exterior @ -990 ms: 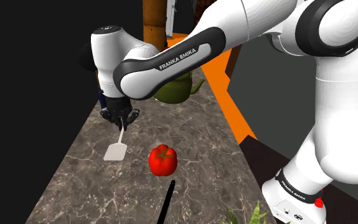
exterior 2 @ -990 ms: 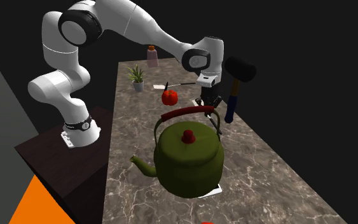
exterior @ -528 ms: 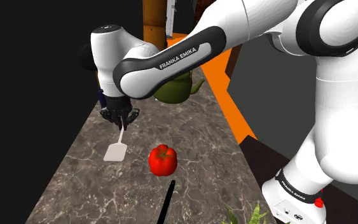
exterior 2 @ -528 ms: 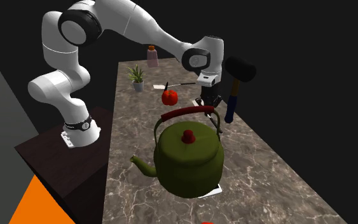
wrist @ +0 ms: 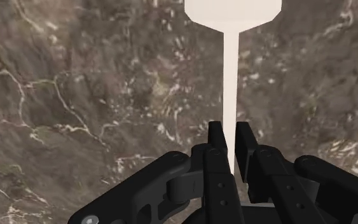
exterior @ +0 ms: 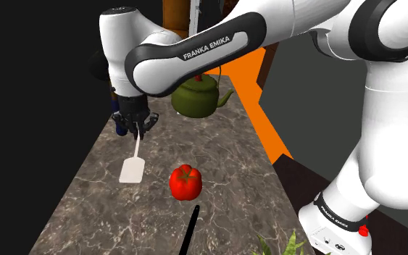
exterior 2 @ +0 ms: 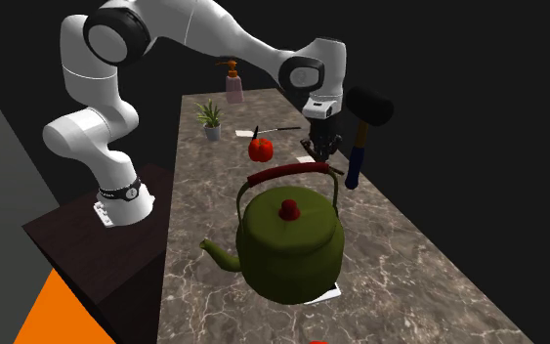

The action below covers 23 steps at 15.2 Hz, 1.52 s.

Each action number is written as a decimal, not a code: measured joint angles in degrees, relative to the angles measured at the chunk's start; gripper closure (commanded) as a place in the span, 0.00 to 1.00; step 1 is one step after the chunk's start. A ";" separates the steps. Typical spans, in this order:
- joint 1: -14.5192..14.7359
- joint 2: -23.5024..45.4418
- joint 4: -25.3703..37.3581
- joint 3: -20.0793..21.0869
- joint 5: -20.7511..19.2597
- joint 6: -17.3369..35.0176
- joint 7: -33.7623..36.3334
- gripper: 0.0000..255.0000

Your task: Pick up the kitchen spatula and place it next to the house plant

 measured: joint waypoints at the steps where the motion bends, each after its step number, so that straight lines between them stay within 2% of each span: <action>1: 0.08 -0.12 0.73 0.08 0.15 -0.84 -0.09 1.00; 23: 0.52 -3.49 12.98 1.36 2.71 -15.87 -2.64 1.00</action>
